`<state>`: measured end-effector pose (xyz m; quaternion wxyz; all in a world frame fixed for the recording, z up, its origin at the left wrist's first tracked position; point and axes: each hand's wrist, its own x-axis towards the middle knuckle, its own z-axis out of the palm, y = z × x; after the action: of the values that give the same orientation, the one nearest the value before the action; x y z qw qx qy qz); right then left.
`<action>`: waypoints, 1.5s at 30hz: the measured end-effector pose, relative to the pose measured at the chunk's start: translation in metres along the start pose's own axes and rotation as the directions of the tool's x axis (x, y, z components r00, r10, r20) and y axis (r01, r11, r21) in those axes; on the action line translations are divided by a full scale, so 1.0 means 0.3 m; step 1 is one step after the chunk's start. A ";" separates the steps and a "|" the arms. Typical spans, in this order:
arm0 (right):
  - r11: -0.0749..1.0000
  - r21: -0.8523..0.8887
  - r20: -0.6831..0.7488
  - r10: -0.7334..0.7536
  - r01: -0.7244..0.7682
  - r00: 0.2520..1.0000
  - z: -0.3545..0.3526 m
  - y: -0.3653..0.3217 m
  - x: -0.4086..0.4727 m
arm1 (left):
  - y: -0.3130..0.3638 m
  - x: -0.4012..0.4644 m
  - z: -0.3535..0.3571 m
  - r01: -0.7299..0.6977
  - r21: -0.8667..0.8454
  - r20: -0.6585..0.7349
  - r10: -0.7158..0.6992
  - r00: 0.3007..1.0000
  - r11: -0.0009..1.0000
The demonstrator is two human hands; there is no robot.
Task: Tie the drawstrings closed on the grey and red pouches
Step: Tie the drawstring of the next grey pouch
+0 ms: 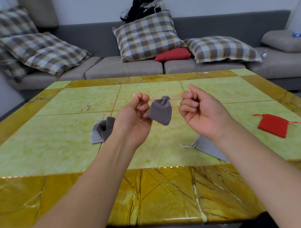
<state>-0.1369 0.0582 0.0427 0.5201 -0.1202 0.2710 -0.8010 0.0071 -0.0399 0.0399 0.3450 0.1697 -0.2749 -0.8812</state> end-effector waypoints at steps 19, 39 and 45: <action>0.696 -0.681 0.119 -0.200 0.226 0.973 -0.029 0.021 -0.052 | -0.014 -0.039 -0.043 -0.158 0.668 0.030 0.186 0.982 0.727; 0.516 -0.798 0.256 -0.174 0.310 0.951 -0.002 0.013 -0.065 | -0.060 -0.043 -0.011 -0.099 0.609 0.109 0.040 0.993 0.787; 0.518 -0.799 0.216 -0.227 0.305 0.950 0.003 0.029 -0.063 | -0.068 -0.055 0.007 -0.029 0.564 0.079 -0.019 0.997 0.825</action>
<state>-0.1217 0.0721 0.0403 0.2854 -0.4223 0.5692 -0.6451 0.0071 -0.0151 0.0310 0.2703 0.2275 -0.5374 -0.7657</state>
